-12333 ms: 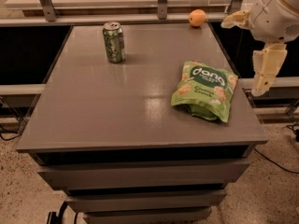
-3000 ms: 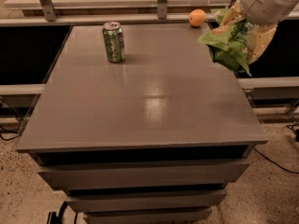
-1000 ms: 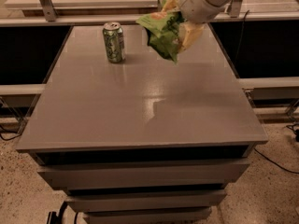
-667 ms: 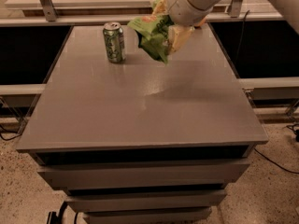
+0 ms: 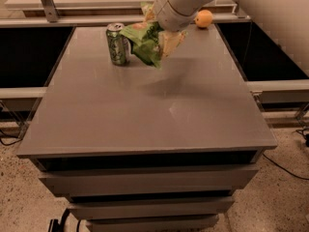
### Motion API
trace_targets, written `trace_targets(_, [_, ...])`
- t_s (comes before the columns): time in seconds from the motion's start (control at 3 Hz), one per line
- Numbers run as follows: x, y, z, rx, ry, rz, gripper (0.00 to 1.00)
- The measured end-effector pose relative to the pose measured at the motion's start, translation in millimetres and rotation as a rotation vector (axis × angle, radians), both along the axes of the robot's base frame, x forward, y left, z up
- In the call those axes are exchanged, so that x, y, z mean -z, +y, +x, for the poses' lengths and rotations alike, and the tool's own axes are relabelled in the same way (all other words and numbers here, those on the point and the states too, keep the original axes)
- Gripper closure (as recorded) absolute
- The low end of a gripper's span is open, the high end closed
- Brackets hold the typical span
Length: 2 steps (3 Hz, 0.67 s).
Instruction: Move green rice chip bag near green can
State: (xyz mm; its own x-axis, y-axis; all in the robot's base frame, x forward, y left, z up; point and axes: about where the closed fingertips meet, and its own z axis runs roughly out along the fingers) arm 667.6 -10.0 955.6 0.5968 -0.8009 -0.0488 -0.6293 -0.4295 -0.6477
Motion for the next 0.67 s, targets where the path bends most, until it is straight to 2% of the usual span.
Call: trace_targets(0.67, [27, 11, 20, 0.028, 0.049, -0.027, 1.00])
